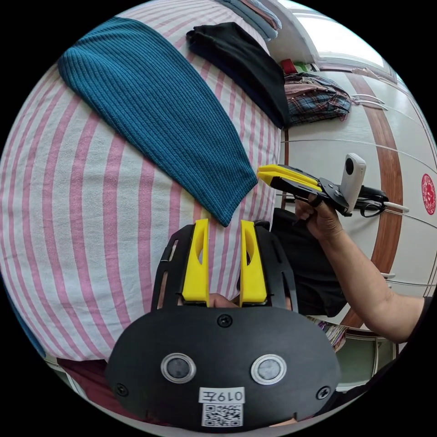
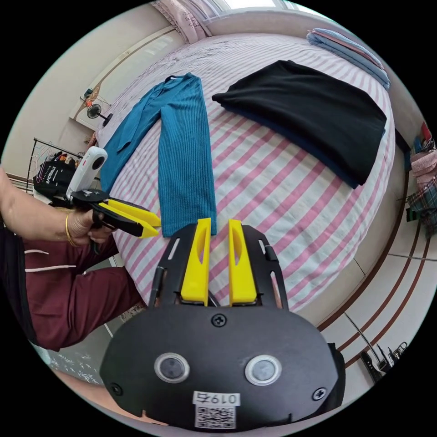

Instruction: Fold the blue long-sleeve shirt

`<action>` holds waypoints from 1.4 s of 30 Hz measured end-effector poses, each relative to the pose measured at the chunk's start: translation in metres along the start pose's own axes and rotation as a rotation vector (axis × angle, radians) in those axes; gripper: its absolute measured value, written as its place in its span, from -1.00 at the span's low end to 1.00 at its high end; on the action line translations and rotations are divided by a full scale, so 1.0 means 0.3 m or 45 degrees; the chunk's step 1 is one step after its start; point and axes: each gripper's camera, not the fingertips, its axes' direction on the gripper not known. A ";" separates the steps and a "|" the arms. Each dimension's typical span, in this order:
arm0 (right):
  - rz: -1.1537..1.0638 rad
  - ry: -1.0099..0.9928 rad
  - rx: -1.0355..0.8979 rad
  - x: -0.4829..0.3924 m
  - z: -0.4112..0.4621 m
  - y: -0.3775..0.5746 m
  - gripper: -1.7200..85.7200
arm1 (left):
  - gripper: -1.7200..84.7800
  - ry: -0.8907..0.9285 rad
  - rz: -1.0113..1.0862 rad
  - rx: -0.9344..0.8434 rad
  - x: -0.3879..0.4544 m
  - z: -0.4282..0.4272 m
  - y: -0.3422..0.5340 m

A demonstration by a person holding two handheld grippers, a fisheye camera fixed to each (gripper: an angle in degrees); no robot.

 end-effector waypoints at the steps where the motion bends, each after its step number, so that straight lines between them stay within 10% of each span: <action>1: -0.004 -0.006 -0.002 0.023 0.011 -0.017 -0.81 | -0.75 0.005 -0.011 0.005 -0.010 0.006 -0.001; 42: 0.178 -0.474 -0.009 0.210 0.259 -0.596 -0.98 | -0.93 0.590 -0.287 0.071 -0.453 -0.352 0.084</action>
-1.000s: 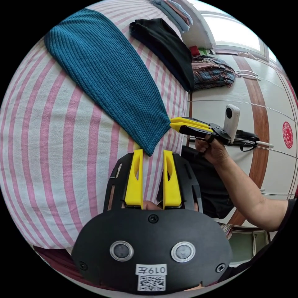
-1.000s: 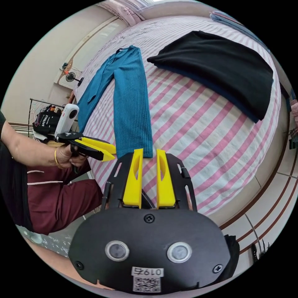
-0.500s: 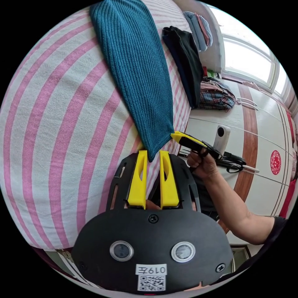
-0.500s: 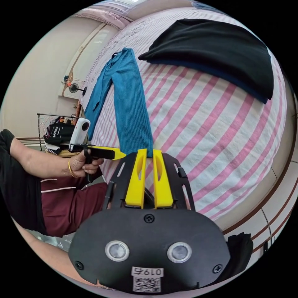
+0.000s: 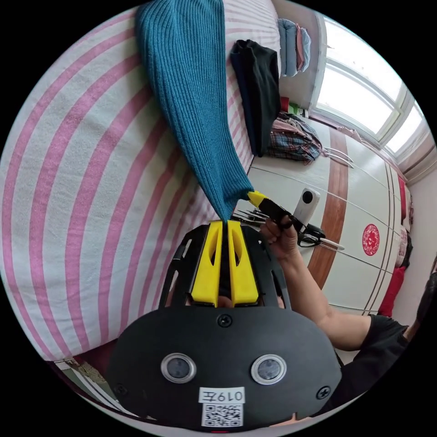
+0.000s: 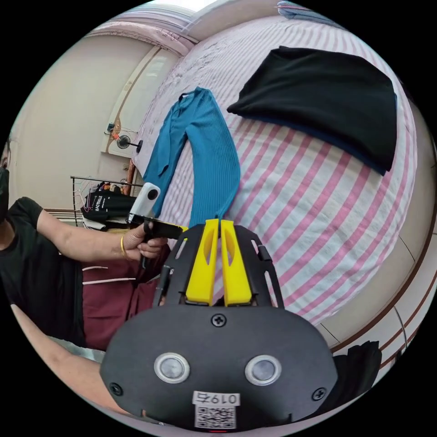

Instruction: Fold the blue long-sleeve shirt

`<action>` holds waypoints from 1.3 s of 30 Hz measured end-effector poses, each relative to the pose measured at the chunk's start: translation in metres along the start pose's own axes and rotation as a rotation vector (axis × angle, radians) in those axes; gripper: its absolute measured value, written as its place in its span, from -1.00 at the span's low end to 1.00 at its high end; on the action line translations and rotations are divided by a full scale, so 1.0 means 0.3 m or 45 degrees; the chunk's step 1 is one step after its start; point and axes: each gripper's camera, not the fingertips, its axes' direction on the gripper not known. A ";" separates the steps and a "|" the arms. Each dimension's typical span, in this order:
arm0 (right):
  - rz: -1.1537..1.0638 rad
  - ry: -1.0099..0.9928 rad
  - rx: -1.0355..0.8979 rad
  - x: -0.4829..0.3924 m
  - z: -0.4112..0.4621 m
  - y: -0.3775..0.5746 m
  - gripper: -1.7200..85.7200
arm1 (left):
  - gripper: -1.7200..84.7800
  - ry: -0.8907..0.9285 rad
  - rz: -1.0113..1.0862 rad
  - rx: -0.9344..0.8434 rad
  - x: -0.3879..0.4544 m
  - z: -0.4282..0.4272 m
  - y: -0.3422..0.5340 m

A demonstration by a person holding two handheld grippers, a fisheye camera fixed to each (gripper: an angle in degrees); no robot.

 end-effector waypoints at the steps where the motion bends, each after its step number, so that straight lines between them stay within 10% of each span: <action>1: -0.009 -0.041 0.046 -0.041 -0.021 -0.023 -0.98 | -0.93 0.037 0.005 -0.002 0.007 -0.024 0.004; 15: -0.199 -0.405 0.263 -0.695 0.010 -0.678 -0.97 | -0.93 0.935 0.033 0.221 0.118 -0.866 0.049; 39: -0.249 -0.513 -0.217 -1.672 0.969 -1.914 -0.97 | -0.91 1.019 -0.157 0.743 0.027 -2.194 0.056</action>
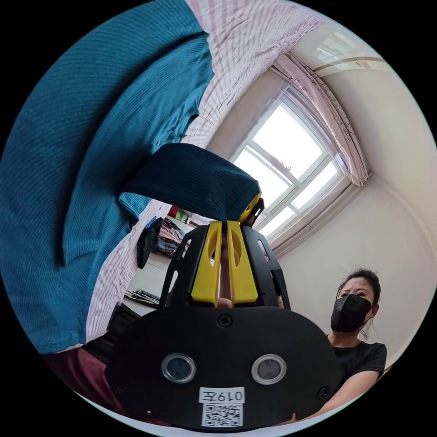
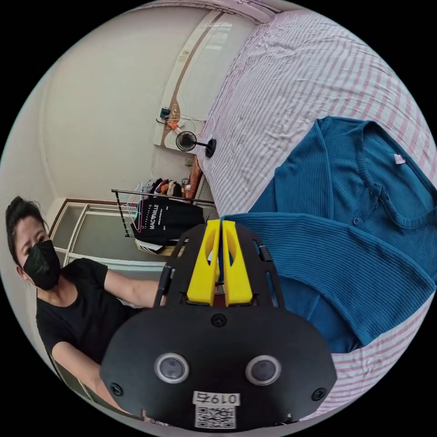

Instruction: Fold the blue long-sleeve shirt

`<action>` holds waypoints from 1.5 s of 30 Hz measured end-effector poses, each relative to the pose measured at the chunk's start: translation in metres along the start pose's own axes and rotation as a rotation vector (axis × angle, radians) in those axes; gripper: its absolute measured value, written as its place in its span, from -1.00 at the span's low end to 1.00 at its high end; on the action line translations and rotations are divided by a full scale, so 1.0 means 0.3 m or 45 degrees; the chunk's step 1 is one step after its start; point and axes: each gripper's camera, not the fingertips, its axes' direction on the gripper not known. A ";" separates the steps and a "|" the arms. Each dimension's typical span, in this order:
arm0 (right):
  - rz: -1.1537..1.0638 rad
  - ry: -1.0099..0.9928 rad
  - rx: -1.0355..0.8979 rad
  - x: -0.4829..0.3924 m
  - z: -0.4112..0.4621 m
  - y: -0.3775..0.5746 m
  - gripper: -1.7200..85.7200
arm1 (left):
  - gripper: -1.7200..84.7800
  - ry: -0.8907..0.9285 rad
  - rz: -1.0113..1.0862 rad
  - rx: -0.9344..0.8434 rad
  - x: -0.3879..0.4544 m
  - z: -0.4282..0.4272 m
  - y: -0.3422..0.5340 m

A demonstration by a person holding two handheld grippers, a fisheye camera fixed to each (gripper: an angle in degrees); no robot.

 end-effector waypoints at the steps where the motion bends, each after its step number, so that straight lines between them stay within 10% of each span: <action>1: 0.035 0.015 -0.023 0.008 0.043 -0.029 -0.97 | -0.91 -0.002 -0.016 0.012 -0.001 -0.012 -0.004; 16: 0.178 0.007 -0.117 -0.070 0.421 -0.275 -0.97 | -0.82 -0.242 -0.116 0.115 0.110 -0.082 -0.061; 33: 0.035 0.270 -0.148 -0.490 0.844 -0.336 -0.92 | -0.91 -1.278 0.529 -0.037 0.540 0.159 0.000; 45: 0.374 1.195 0.352 -0.948 0.695 0.276 -0.97 | -0.93 -1.821 0.968 -0.721 0.512 0.728 -0.108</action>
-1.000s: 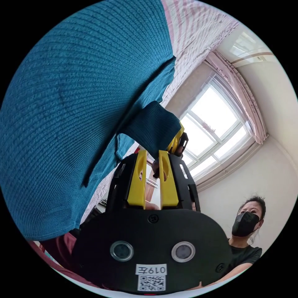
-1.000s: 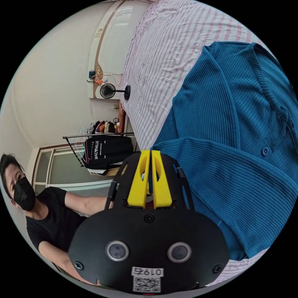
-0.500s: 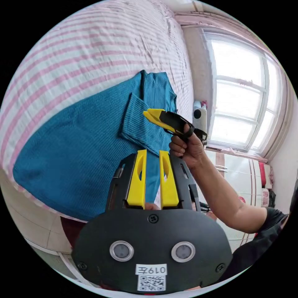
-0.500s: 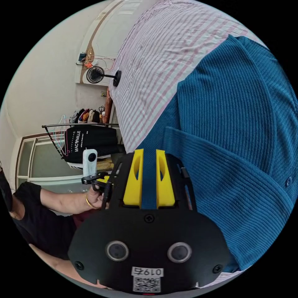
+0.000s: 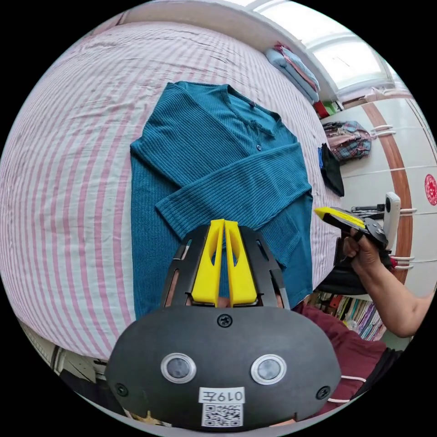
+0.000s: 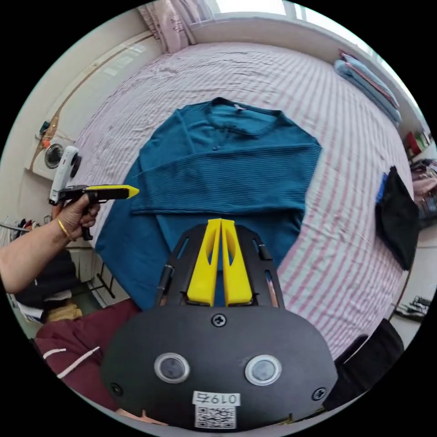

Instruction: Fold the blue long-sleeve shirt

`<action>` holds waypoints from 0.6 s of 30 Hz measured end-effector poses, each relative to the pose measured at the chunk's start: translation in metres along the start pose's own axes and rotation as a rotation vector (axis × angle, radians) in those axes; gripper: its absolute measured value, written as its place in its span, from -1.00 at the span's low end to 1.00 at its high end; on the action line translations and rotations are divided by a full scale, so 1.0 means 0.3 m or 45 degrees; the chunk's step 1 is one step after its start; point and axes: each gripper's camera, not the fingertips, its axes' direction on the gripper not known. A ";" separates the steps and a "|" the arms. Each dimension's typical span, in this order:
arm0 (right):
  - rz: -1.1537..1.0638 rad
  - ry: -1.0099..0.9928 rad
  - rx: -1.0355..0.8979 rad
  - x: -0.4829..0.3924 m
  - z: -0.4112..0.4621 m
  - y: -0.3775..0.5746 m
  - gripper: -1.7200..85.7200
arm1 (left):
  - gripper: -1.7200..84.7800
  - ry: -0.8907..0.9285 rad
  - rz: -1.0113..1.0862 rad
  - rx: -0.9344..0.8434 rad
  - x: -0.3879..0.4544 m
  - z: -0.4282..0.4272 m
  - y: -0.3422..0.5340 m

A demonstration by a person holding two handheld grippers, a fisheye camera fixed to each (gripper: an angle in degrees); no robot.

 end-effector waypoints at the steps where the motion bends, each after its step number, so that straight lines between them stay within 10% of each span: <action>1: 0.089 0.142 0.034 0.016 -0.042 0.046 -0.96 | -0.93 -0.015 0.016 -0.027 0.012 0.014 -0.014; 18: -0.316 0.687 0.042 -0.143 -0.023 0.169 -0.82 | -0.84 0.224 0.264 -0.017 0.563 0.218 -0.547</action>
